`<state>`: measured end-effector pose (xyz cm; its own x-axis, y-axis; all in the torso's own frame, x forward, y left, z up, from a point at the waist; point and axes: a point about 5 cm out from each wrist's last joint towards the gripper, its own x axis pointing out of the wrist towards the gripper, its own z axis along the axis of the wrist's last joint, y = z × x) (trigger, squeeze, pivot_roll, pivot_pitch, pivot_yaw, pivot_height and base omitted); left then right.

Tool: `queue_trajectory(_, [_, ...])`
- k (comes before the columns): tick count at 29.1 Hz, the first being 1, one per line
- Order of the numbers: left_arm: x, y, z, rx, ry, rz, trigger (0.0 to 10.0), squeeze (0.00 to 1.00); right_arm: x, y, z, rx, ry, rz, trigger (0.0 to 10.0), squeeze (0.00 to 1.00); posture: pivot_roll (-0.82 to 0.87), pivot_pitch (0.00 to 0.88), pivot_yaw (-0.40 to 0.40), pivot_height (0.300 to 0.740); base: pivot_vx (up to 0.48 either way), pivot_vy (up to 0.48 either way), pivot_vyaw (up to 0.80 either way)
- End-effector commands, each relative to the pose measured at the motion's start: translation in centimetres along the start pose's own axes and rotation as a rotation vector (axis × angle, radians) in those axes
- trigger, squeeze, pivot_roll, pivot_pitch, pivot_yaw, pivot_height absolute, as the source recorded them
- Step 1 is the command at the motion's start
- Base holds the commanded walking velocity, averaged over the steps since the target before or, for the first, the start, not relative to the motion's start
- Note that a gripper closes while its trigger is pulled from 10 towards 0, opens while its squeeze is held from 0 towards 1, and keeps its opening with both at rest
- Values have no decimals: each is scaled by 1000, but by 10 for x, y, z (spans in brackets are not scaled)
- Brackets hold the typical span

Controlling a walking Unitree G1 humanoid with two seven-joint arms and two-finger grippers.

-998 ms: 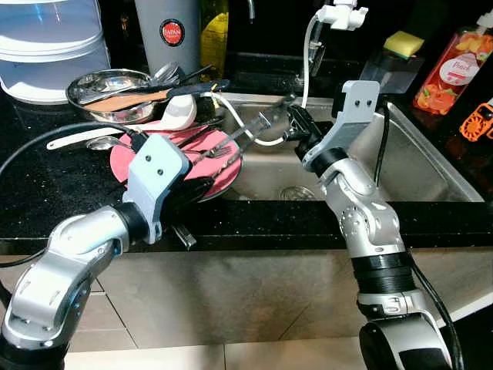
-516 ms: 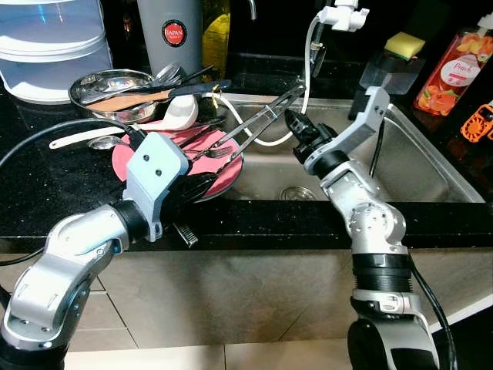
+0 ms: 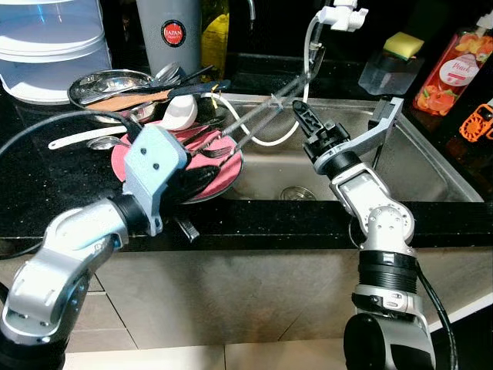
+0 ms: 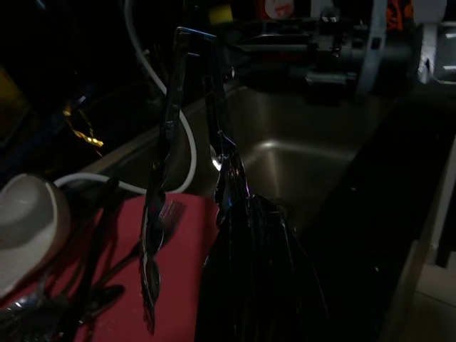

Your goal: Kitchen organization

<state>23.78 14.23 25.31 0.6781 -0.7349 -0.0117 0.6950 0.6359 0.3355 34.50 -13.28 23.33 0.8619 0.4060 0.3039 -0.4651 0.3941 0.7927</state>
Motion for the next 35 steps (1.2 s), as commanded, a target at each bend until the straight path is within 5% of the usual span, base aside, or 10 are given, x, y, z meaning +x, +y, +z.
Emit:
queue_trajectory(1, [2,0,4,-5,-41,-3,10000,0,-3,2,0,37,17,35,10000,1000,290,0,-103,740,0,0,0])
queue_trajectory(3, [4,0,4,-6,-43,-3,10000,0,-3,5,-4,63,41,67,10000,1000,290,0,-103,740,0,0,0])
queue_trajectory(5, [6,0,4,-14,-53,-8,10000,0,-4,9,-9,75,63,95,10000,761,290,0,-103,740,0,0,0])
queue_trajectory(6, [7,-1,5,-22,-61,-12,10000,0,-4,12,-13,87,81,117,10000,502,290,0,-103,740,0,0,0])
queue_trajectory(7, [8,-1,5,-29,-68,-15,10000,0,-5,16,-17,103,91,149,10000,0,290,0,-103,740,0,0,0])
queue_trajectory(29, [17,-18,2,-98,-86,-114,10000,0,-12,34,-33,124,162,270,10000,0,280,0,-102,740,0,0,0])
queue_trajectory(30, [17,-18,1,-98,-85,-114,10000,0,-12,34,-33,124,161,268,6431,0,280,0,-102,740,0,0,0])
queue_trajectory(32, [16,-17,1,-99,-84,-112,10000,0,-11,32,-32,116,155,249,4980,0,279,0,-101,740,0,0,0])
queue_trajectory(33, [15,-17,1,-99,-82,-111,10000,0,-10,27,-31,113,142,214,0,0,279,0,-101,740,0,0,0])
queue_trajectory(35, [15,-17,1,-99,-81,-112,10000,0,-10,26,-31,113,139,206,0,0,279,0,-101,740,0,0,0])
